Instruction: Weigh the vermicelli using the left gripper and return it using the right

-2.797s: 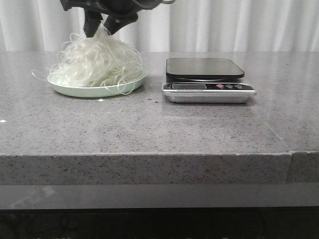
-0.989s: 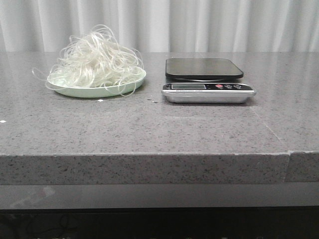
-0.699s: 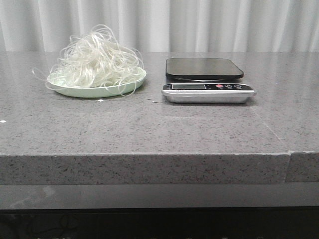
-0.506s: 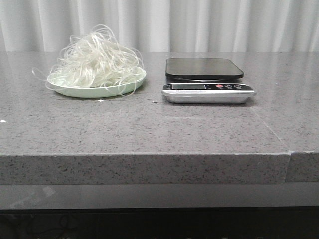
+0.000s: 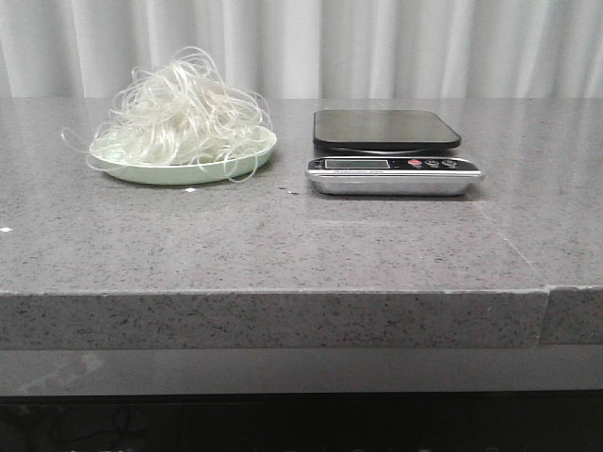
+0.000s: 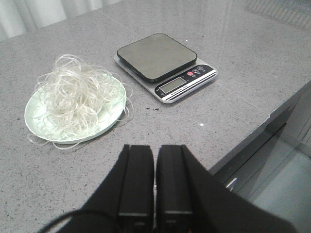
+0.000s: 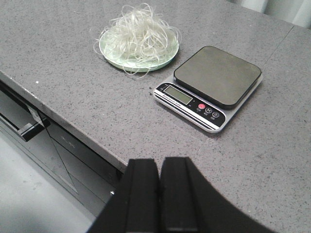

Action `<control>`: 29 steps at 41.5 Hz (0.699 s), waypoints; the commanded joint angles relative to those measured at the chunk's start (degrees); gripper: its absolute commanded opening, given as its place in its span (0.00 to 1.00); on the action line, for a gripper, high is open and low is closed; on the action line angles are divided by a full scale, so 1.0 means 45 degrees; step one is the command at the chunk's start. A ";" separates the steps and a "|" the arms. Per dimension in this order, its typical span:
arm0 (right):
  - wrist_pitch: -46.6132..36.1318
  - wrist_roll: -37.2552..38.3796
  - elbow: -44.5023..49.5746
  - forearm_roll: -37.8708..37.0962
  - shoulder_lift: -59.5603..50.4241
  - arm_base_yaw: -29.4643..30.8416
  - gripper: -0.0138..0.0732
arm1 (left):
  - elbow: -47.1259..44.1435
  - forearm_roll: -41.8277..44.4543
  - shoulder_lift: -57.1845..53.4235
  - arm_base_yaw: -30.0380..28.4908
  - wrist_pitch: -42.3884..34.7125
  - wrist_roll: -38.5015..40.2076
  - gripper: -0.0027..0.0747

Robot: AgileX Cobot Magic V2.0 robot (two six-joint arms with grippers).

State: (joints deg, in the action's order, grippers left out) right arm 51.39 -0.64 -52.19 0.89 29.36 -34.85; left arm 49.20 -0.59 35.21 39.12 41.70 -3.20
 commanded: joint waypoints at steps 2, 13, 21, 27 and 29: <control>-0.0821 0.0005 -0.0290 -0.0106 0.0059 0.0054 0.34 | 0.0324 -0.0095 0.0009 -0.0047 -0.0985 0.0116 0.22; -0.0821 0.0005 -0.0290 -0.0106 0.0059 0.0054 0.34 | -0.1067 0.0132 -0.1352 -0.2377 -0.1238 -0.0034 0.22; -0.0821 0.0005 -0.0290 -0.0106 0.0059 0.0054 0.34 | -0.3776 0.0132 -0.3599 -0.5409 -0.3462 -0.0034 0.22; -0.0821 0.0005 -0.0290 -0.0106 0.0059 0.0054 0.34 | -0.6046 0.0024 -0.5493 -0.7060 -0.5351 -0.0034 0.22; -0.0821 0.0005 -0.0290 -0.0106 0.0059 0.0054 0.34 | -0.6724 -0.0101 -0.6067 -0.7450 -0.5874 -0.0034 0.22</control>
State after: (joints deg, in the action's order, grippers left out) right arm 51.49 -0.64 -52.19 0.89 29.36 -34.85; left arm 21.70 0.00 11.26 8.47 24.73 -3.41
